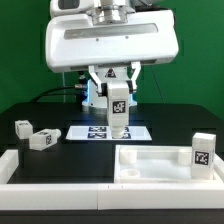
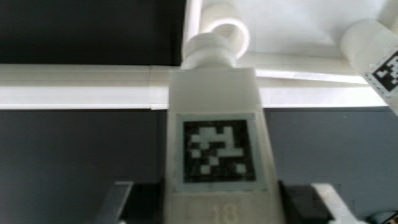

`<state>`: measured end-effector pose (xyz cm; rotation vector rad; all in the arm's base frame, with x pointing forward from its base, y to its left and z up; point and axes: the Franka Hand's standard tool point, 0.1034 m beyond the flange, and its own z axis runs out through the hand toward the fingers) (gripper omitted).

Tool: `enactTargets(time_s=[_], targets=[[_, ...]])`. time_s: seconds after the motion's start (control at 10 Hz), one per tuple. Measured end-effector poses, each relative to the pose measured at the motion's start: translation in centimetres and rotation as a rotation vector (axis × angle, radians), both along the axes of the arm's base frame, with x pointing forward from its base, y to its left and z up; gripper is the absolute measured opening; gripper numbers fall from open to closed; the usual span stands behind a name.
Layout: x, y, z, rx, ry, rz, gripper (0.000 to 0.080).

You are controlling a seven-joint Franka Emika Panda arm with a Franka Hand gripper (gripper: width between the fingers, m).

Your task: Assemble square table

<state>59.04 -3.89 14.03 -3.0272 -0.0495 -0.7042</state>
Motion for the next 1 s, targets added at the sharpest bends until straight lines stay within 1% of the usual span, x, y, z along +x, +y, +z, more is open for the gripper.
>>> enactTargets(time_s=[0.1, 0.2, 0.3, 0.5, 0.6, 0.8, 0.9, 1.0], targets=[[-0.3, 0.5, -1.1, 0.006, 0.005, -0.014, 0.0291], [0.1, 1.0, -1.2, 0.025, 0.001, -0.038, 0.0291], [0.4, 1.2, -1.4, 0.029, -0.009, -0.06, 0.0291], [0.6, 2.1, -2.4, 0.054, -0.012, -0.117, 0.0291], [0.8, 2.4, -2.6, 0.063, -0.01, -0.134, 0.0291], [1.2, 2.4, -3.5, 0.063, -0.024, -0.167, 0.0291], [1.1, 3.0, -3.8, 0.074, -0.019, -0.18, 0.0291], [1.1, 3.0, -3.8, 0.073, -0.019, -0.18, 0.0291]])
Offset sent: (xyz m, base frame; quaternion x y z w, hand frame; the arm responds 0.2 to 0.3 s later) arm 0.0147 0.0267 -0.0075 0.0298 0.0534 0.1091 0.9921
